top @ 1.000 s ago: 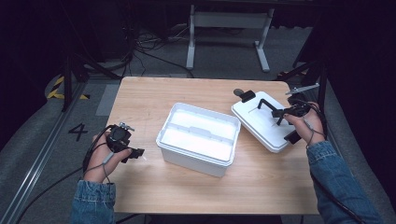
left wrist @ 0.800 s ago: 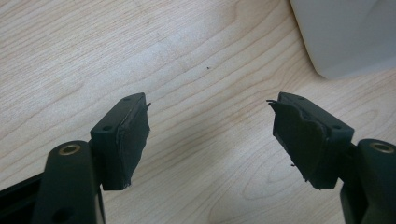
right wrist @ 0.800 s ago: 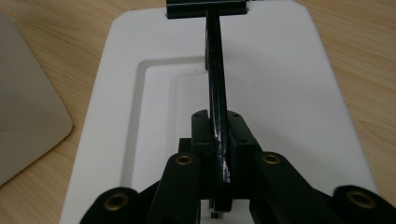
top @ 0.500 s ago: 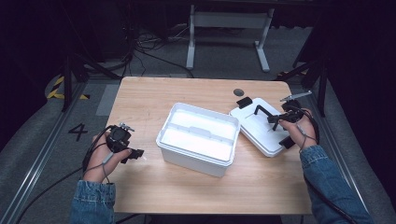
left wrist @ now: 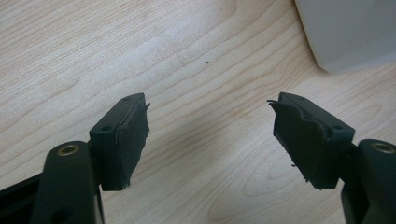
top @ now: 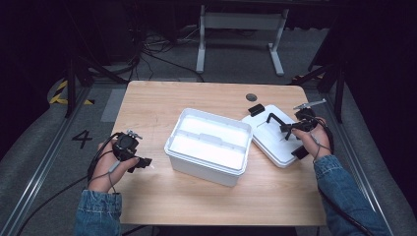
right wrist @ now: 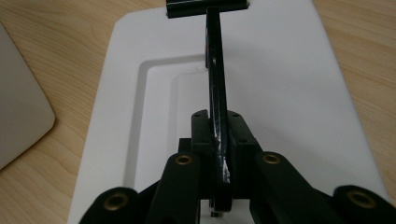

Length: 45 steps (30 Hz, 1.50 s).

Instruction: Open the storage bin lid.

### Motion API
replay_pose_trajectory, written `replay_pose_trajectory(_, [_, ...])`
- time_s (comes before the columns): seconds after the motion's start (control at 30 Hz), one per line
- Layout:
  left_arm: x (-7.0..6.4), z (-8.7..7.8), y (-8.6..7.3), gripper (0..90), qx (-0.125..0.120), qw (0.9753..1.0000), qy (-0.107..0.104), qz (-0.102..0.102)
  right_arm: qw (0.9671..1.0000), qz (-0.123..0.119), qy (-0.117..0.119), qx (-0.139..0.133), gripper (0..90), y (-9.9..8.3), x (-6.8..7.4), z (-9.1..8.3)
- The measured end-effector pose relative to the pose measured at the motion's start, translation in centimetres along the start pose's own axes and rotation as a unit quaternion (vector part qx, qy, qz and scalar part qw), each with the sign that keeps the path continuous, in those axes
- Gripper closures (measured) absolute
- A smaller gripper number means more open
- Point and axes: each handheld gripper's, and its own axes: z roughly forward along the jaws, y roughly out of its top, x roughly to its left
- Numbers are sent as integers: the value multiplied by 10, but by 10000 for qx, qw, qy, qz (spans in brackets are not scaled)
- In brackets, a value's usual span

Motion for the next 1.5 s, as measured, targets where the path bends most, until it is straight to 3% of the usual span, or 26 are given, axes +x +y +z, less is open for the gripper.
replay_pose_trajectory(0.53, [-1, 1, 0, 271, 39, 10000, -11, 29, 9993, 282, 220, 74, 809, -7, -8, 6])
replay_pose_trajectory(0.7, [-1, 1, 0, 270, 45, 10000, -25, 30, 9992, 318, 241, -54, 671, -6, -8, 4])
replay_pose_trajectory(0.9, [-1, 2, 1, 269, 56, 10000, -19, 58, 9995, 127, 110, -267, 514, -3, -7, 0])
replay_pose_trajectory(1.0, [-1, 2, 1, 268, 67, 10000, -27, 56, 9992, 93, 48, -388, 465, 0, -9, -6])
replay_pose_trajectory(1.23, [-1, 2, 1, 268, 51, 10000, -29, 27, 9983, 8, -70, -570, 454, 2, -6, -23])
replay_pose_trajectory(1.5, [-1, 1, -2, 268, 57, 10000, -13, 19, 9961, -300, 212, -796, 461, -1, 23, -55])
